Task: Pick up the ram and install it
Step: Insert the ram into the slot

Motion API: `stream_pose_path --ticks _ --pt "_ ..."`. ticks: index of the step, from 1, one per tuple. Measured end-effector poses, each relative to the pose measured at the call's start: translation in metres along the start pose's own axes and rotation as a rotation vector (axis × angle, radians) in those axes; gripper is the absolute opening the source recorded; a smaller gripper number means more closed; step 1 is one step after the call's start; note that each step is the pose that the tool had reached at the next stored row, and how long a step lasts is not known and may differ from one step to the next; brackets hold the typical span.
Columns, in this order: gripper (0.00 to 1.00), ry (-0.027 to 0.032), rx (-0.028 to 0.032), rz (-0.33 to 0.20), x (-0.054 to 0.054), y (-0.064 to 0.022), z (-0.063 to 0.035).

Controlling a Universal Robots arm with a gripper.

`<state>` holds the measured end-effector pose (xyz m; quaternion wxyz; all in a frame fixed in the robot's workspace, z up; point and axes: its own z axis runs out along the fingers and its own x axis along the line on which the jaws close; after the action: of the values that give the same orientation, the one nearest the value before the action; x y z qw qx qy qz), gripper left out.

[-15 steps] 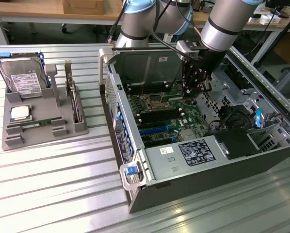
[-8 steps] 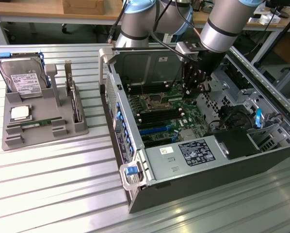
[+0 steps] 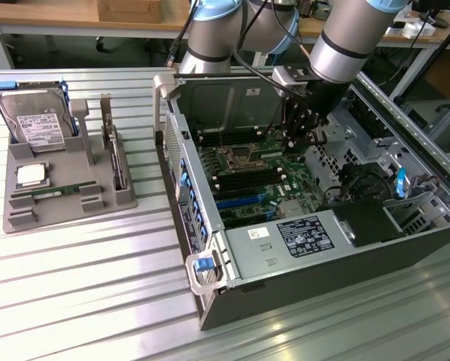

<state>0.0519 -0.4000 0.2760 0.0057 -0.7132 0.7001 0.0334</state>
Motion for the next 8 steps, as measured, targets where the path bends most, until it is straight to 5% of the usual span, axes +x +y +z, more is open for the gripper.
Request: stream_pose_path --ticks 8 --pt "0.13 0.0000 0.0001 0.000 0.0005 0.0001 0.0043"
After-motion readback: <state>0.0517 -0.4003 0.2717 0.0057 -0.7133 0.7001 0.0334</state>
